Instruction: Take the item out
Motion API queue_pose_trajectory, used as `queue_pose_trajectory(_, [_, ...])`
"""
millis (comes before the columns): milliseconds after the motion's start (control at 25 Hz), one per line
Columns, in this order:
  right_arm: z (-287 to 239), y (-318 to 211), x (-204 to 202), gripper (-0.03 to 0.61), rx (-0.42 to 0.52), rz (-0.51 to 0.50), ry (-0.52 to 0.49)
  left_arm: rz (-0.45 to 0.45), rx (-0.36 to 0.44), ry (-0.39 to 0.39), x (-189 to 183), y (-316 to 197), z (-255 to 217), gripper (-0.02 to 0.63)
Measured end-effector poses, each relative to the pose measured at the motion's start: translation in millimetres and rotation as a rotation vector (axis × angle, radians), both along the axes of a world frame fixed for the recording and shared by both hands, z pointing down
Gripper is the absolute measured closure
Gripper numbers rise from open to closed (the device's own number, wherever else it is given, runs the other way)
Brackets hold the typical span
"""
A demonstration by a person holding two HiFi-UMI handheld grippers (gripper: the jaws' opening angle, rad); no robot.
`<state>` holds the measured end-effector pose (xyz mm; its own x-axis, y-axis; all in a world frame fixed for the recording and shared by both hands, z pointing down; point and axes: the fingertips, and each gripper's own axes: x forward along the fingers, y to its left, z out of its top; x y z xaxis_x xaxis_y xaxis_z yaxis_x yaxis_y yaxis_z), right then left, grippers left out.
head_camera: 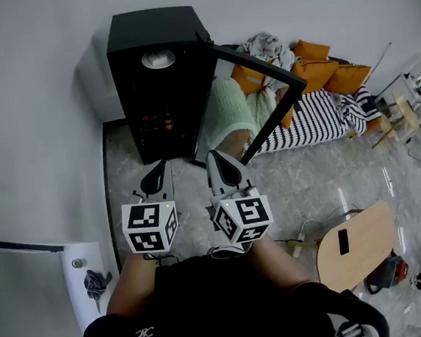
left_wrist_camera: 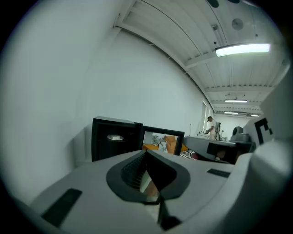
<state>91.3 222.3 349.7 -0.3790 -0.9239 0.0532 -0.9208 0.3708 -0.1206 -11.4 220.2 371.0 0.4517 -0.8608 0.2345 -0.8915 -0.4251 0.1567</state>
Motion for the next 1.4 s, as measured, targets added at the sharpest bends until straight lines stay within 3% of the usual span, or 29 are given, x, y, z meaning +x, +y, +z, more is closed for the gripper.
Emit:
queue_pose_trajectory(800, [5.6,2.7,-42.9,0.571,-0.012,0.052,-0.007,-0.003,-0.012,0.056,-54.3,1.5,6.3,0.606])
queue_pose_trajectory(1400, [18.3,-32.7,-76.0,0.571,-0.028,0.015,-0.048,-0.070,-0.016,0.025,-104.3,-19.2,16.1,0.606])
